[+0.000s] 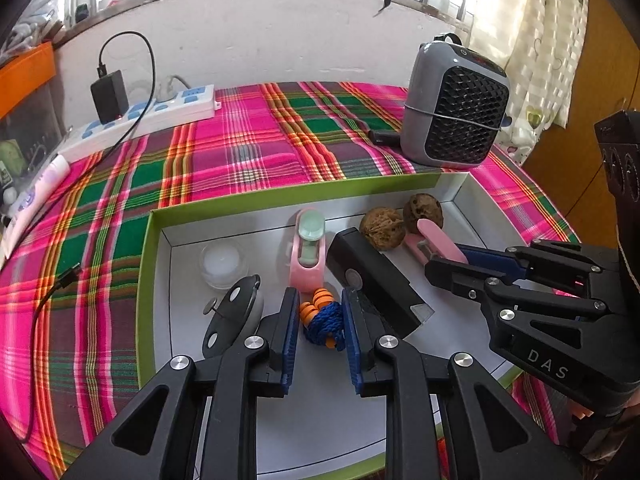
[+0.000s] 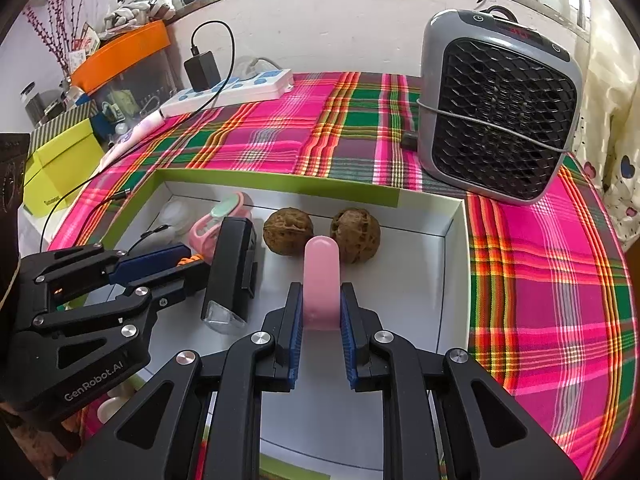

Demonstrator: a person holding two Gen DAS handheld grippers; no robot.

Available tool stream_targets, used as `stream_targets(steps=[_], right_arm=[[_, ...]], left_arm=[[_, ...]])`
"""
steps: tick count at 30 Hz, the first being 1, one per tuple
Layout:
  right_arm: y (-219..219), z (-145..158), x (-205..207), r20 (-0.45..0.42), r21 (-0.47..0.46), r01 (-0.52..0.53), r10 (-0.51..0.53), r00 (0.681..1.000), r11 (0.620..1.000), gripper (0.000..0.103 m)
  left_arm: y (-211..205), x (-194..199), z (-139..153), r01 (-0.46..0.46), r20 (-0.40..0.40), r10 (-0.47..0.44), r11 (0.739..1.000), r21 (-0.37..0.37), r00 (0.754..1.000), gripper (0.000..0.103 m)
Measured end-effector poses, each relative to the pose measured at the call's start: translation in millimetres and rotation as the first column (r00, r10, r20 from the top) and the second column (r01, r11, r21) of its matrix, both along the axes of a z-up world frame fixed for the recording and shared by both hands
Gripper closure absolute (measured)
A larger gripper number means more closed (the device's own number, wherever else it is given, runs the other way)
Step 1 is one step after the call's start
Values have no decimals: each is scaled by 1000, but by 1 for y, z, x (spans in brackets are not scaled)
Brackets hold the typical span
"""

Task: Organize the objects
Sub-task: 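Lower the beaded toy and pink block into the box and open both grippers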

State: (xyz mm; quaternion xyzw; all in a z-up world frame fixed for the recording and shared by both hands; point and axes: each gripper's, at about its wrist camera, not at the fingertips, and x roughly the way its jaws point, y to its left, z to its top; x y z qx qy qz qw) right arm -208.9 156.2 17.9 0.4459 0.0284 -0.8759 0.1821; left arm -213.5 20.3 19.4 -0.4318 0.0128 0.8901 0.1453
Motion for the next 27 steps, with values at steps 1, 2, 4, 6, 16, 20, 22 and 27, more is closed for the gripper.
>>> stream_targets(steps=[1, 2, 4, 6, 16, 20, 22, 27], right_arm=[[-1, 0, 0, 0, 1, 1, -1, 1000, 1000, 85], [-1, 0, 0, -1, 2, 1, -1, 1000, 1000, 85], [-1, 0, 0, -1, 3, 1, -1, 1000, 1000, 85], [-1, 0, 1, -1, 2, 0, 0, 1000, 1000, 85], [-1, -1, 1, -6, 5, 1, -1, 1000, 1000, 85], [0, -1, 1, -5, 4, 1, -1, 1000, 1000, 85], [0, -2, 1, -5, 5, 1, -1, 1000, 1000, 85], [0, -1, 2, -5, 6, 1, -1, 1000, 1000, 85]], left_arm=[[0, 0, 0, 1, 1, -1, 1000, 0, 1000, 84], [0, 0, -1, 0, 1, 0, 1000, -1, 1000, 84], [0, 0, -1, -1, 4, 1, 1000, -1, 1000, 84], [0, 0, -2, -2, 6, 2, 1000, -1, 1000, 84], [0, -1, -3, -4, 13, 4, 1000, -3, 1000, 82], [0, -2, -3, -3, 14, 3, 1000, -3, 1000, 81], [-1, -2, -3, -4, 14, 4, 1000, -1, 1000, 79], [-1, -1, -2, -7, 14, 7, 1000, 11, 1000, 74]])
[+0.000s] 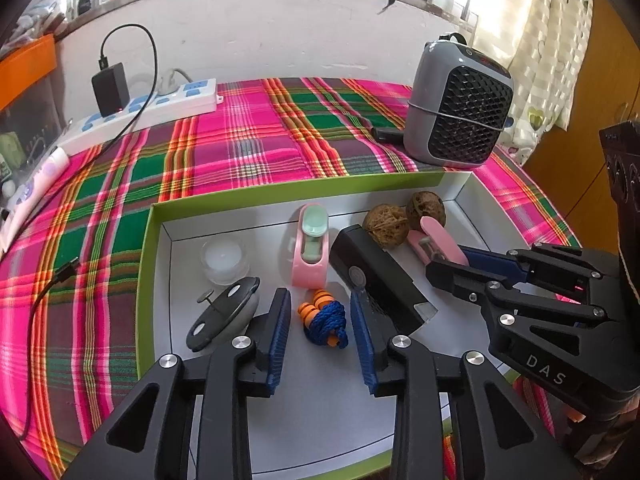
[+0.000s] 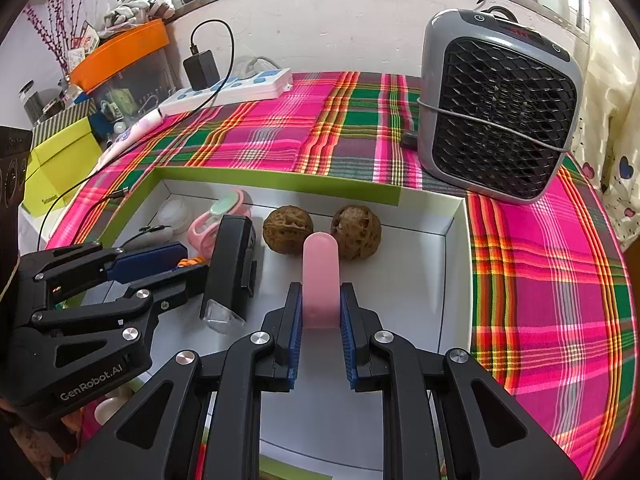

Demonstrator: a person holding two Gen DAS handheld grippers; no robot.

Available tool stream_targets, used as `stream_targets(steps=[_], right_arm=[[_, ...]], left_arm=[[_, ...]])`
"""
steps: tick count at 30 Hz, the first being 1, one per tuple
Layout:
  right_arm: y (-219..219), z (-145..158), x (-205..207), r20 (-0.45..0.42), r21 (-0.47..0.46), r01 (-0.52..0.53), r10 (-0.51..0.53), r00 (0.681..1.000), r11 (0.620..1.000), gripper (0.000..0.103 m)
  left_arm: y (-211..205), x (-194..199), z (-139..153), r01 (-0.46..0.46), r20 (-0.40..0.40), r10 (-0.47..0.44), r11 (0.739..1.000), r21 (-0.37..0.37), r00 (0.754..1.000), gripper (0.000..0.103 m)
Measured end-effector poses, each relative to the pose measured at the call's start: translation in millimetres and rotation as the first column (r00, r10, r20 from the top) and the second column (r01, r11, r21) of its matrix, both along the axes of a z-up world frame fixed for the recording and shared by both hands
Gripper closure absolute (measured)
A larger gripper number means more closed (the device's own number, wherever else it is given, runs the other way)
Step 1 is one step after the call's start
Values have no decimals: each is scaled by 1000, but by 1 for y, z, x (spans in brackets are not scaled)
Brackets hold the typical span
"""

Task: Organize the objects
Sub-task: 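Lower the beaded toy and pink block into the box and open both grippers, then withdraw both grippers from the box toward the white dome and green-white toy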

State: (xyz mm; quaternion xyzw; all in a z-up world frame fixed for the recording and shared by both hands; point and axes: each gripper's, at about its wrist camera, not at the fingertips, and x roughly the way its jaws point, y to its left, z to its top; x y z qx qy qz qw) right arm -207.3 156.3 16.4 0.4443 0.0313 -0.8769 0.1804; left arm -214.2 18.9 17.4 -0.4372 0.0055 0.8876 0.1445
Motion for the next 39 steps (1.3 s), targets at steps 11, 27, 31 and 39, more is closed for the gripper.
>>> stream_targets(steps=[11, 27, 31, 39], right_arm=[[-4, 3, 8, -12, 7, -10, 10, 1000, 1000, 84], [0, 12, 27, -38, -4, 20, -20, 999, 1000, 71], [3, 16, 35, -46, -17, 33, -34, 998, 999, 71], [4, 26, 55, -73, -35, 43, -45, 996, 998, 71]], left_arm=[[-6, 6, 7, -11, -9, 11, 1000, 14, 1000, 70], [-15, 30, 23, -18, -45, 20, 999, 40, 999, 67], [-17, 39, 27, -23, -59, 26, 999, 48, 998, 67], [-24, 60, 35, -33, -81, 38, 998, 60, 996, 67]])
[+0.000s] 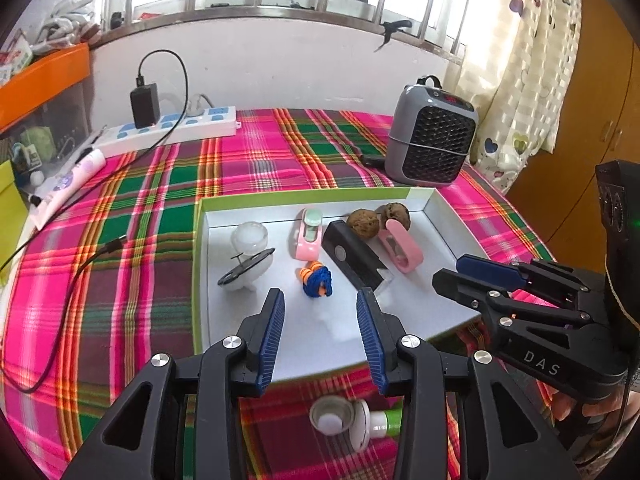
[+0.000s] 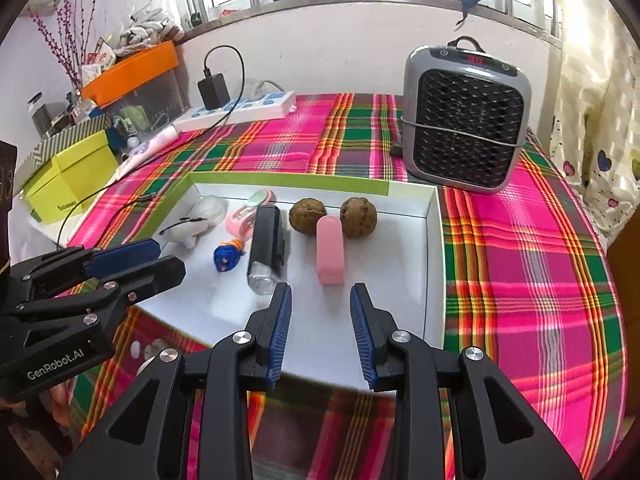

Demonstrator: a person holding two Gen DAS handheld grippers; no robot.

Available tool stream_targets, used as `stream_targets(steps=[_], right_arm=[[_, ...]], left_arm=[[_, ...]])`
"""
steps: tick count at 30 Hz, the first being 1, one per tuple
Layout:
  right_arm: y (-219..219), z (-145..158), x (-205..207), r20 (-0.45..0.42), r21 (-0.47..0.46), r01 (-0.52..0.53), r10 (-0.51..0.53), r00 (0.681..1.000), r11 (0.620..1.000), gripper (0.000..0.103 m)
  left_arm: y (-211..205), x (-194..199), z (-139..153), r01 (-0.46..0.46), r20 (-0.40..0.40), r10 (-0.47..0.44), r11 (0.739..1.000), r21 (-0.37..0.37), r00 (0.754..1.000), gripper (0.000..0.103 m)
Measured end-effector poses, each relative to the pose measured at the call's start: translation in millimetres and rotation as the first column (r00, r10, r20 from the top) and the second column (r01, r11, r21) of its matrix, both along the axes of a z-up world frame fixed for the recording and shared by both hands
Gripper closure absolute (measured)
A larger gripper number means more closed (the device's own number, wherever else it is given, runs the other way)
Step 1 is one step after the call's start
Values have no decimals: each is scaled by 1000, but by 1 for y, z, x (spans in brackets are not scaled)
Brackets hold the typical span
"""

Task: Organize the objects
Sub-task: 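Withdraw both grippers from the box toward the white dome and green-white toy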

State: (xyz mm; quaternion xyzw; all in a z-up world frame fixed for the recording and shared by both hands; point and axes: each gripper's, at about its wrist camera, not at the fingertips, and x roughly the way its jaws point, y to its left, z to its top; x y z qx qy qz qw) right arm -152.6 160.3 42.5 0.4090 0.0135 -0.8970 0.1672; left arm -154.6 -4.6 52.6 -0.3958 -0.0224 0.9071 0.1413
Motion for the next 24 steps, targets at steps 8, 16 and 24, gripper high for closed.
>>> stream_targets(steps=[8, 16, 24], right_arm=[[-1, 8, 23, -24, -24, -13, 12, 1000, 1000, 71], [-7, 13, 52, -35, -87, -98, 96, 995, 991, 71], [-35, 5, 65, -39, -80, -233, 231, 972, 969, 62]], left_arm=[[-13, 23, 5, -28, -17, 28, 1000, 12, 999, 67], [-31, 46, -1, -71, -6, 71, 997, 40, 997, 67], [-46, 57, -11, -112, 25, 111, 992, 59, 994, 67]])
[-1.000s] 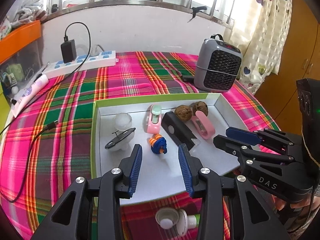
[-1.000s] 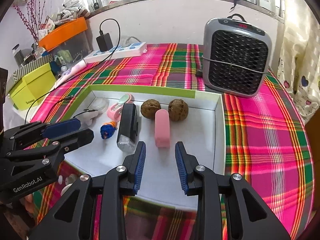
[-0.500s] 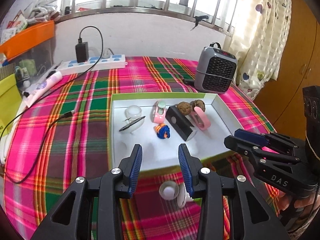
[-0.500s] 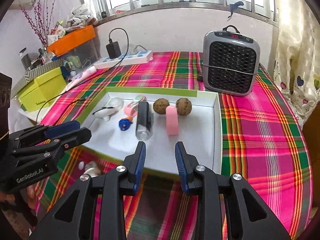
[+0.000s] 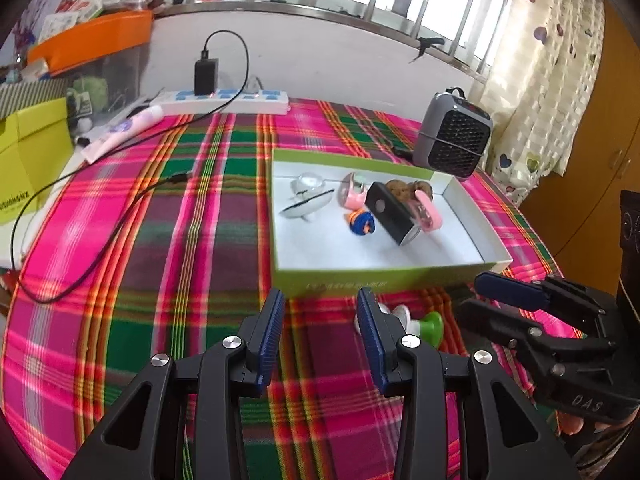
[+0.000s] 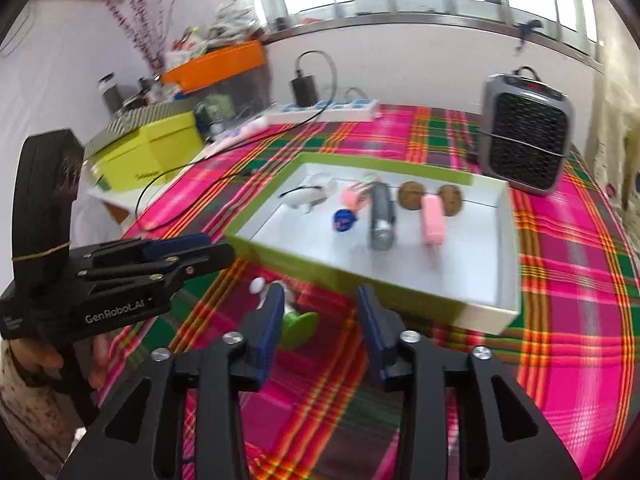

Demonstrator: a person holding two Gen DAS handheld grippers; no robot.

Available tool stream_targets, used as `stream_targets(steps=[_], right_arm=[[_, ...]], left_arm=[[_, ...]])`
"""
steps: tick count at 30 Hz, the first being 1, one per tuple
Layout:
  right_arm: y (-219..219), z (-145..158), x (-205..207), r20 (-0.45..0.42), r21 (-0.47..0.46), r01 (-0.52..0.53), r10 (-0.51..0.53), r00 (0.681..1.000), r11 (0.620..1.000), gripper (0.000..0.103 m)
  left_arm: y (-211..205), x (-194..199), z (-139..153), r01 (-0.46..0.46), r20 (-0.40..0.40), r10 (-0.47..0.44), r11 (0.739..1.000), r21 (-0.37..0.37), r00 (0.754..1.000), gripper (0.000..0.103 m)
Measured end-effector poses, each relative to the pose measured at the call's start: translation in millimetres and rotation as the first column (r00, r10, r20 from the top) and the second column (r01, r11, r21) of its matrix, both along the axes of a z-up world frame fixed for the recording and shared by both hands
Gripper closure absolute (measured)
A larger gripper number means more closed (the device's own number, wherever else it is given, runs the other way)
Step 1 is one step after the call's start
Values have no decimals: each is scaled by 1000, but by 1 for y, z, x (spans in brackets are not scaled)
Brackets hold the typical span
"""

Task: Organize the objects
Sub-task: 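Withdraw both grippers from the box toward the white dome and green-white toy, then close the right gripper on the green-and-white plunger toy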

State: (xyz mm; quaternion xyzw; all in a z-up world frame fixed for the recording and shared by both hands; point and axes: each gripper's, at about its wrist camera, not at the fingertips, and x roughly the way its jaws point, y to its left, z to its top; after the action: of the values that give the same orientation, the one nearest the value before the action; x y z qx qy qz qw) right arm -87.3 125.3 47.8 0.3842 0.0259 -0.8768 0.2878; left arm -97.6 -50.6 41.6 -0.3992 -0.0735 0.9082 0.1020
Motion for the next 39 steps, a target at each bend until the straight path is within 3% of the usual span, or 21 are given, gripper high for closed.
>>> stream_targets(steps=[29, 39], right_arm=[[-23, -33, -5, 92, 64, -62, 56, 994, 996, 63], [-19, -33, -6, 86, 61, -40, 35, 996, 997, 72]], left_arm=[[-6, -5, -17, 8, 40, -10, 999, 48, 999, 67], [-5, -5, -18, 11, 41, -13, 999, 51, 999, 67]])
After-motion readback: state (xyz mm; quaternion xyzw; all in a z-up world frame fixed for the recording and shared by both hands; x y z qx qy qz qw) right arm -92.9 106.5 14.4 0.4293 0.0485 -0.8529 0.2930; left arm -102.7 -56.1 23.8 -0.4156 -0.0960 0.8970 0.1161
